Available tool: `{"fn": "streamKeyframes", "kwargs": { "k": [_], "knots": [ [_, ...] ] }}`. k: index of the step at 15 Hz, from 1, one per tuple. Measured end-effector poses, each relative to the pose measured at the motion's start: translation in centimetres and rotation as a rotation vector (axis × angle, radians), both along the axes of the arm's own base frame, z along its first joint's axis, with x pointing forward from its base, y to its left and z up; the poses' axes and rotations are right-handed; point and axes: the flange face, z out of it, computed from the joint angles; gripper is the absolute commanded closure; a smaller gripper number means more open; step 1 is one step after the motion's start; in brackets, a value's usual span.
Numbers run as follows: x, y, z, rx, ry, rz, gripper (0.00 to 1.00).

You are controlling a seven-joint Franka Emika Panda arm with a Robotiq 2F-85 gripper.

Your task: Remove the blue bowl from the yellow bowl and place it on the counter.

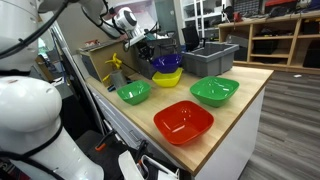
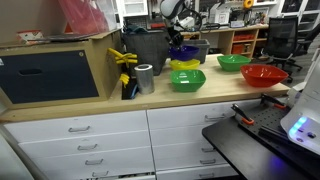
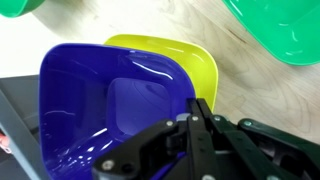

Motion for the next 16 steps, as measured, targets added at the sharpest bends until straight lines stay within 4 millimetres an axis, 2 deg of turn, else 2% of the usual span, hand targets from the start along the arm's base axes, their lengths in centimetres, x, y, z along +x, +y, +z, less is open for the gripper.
{"fn": "streamKeyframes", "kwargs": {
  "k": [4,7,10,13,16],
  "knots": [
    [-1.5,-0.4,4.3,-0.046,-0.010,0.006,0.99],
    [-3.5,-1.0,7.6,-0.054,-0.014,-0.004,0.99],
    [-6.0,-1.8,10.0,-0.062,-0.011,-0.018,0.99],
    [-8.8,-3.0,11.1,-0.074,0.011,-0.034,0.99],
    [-11.6,-4.4,10.7,-0.088,0.047,-0.054,0.99]
  ]
}}
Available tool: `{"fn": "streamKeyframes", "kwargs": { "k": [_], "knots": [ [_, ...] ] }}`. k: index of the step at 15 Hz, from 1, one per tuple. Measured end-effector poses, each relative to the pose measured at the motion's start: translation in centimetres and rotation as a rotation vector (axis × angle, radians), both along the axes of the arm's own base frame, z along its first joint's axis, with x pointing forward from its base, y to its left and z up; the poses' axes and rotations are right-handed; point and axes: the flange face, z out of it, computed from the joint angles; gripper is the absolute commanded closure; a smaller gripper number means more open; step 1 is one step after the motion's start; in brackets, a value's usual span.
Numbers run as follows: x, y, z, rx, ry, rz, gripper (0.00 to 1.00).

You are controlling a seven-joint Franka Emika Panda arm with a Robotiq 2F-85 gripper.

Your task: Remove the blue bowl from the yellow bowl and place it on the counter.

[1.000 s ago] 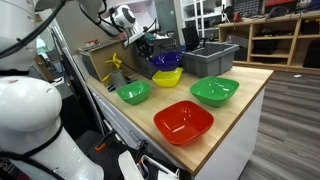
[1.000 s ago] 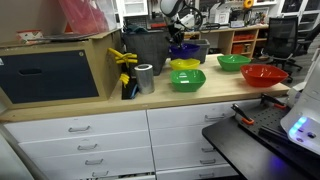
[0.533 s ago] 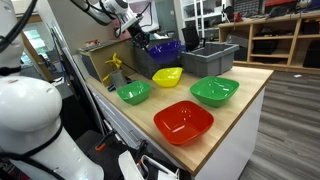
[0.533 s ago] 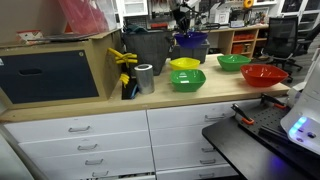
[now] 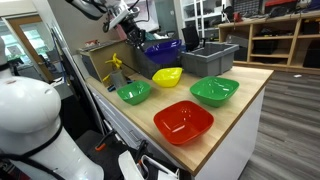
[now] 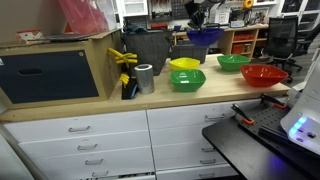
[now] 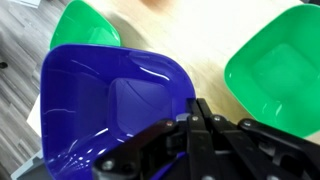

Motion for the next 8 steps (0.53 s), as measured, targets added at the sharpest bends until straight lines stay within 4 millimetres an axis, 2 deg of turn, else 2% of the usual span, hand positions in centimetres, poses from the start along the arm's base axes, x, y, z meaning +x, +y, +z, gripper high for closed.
{"fn": "streamKeyframes", "kwargs": {
  "k": [8],
  "knots": [
    [-6.1,-3.2,-5.1,-0.038,0.104,-0.088,0.99]
  ]
}}
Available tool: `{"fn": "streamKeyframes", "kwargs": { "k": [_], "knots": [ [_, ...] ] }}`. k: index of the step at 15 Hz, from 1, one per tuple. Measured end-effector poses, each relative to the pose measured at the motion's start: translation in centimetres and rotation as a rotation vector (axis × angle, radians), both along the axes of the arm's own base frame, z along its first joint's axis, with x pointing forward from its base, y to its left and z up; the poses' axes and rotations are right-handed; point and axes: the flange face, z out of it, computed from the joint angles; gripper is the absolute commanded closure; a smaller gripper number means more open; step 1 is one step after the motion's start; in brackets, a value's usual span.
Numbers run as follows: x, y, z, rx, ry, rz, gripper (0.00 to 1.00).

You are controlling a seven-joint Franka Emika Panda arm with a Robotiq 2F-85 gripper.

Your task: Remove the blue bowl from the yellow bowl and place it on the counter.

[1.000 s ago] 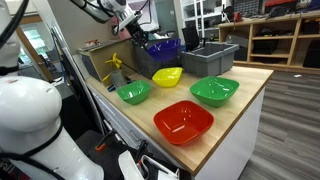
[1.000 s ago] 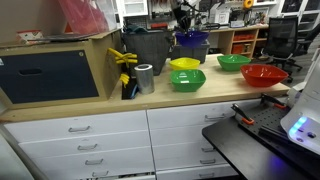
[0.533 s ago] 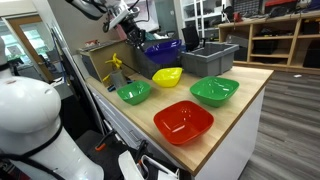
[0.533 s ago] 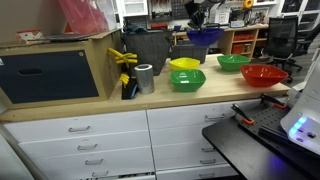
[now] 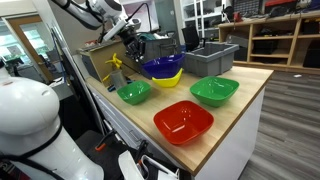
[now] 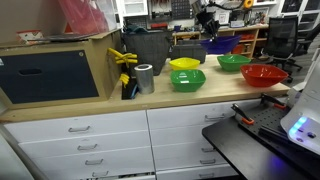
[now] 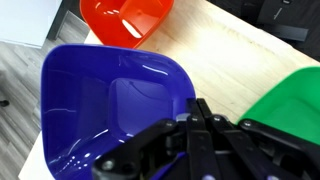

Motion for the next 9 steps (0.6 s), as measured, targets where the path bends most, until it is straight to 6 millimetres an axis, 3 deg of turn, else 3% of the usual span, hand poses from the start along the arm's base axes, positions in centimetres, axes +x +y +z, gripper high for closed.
{"fn": "streamKeyframes", "kwargs": {
  "k": [9],
  "knots": [
    [-3.3,-2.0,-7.7,0.027,-0.023,-0.087,0.99]
  ]
}}
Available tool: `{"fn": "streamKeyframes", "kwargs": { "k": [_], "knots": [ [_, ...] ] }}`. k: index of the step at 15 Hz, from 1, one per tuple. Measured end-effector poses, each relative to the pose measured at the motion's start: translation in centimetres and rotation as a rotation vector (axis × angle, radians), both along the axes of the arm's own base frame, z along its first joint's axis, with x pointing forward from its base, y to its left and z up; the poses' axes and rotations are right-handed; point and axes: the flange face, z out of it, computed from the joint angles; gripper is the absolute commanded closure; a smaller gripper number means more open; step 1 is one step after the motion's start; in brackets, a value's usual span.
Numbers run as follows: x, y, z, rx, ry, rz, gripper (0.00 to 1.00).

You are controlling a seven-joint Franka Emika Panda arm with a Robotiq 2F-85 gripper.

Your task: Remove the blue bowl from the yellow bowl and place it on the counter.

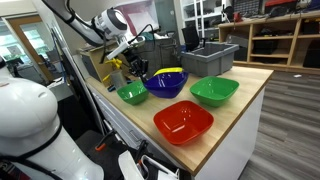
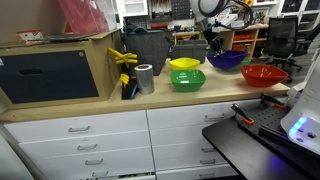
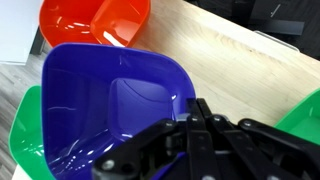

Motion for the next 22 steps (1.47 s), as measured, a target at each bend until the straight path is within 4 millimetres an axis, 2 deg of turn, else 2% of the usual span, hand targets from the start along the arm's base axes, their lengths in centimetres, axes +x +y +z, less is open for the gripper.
{"fn": "streamKeyframes", "kwargs": {
  "k": [10,14,18,19,20,22],
  "knots": [
    [0.9,1.0,-5.2,0.071,-0.070,0.012,0.99],
    [1.4,1.1,-6.7,0.085,-0.082,0.027,0.99],
    [2.5,1.0,-7.4,0.082,-0.101,0.051,0.99],
    [2.8,0.9,-7.4,0.080,-0.105,0.054,0.72],
    [3.1,0.9,-7.4,0.078,-0.108,0.056,0.71],
    [3.5,0.7,-7.3,0.077,-0.114,0.055,0.57]
  ]
}}
